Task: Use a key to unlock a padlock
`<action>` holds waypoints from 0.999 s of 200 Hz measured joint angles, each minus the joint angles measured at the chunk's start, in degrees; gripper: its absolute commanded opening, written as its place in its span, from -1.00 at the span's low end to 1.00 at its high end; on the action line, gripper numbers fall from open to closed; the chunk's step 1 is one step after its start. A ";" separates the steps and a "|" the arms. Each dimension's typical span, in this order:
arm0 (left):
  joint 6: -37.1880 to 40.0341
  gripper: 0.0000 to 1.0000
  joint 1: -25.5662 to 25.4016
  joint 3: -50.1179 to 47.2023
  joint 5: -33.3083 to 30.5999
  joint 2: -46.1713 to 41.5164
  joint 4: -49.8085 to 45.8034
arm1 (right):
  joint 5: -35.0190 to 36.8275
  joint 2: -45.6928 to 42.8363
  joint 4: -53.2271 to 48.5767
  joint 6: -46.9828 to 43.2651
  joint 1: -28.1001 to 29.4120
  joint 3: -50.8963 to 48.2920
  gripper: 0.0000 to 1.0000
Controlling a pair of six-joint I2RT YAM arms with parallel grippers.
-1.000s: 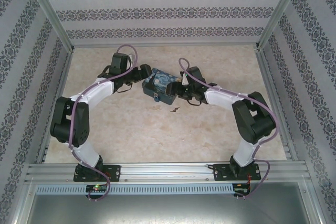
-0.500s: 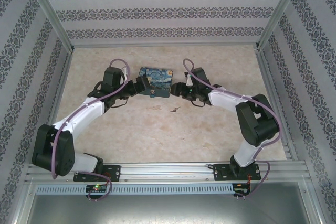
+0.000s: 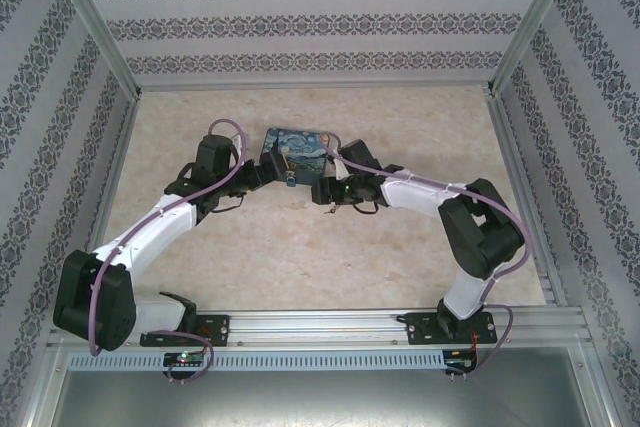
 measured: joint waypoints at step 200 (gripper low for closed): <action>-0.02 0.99 0.00 0.00 -0.46 -0.98 -1.03 | 2.97 -1.27 -0.81 -5.11 4.37 -7.58 0.08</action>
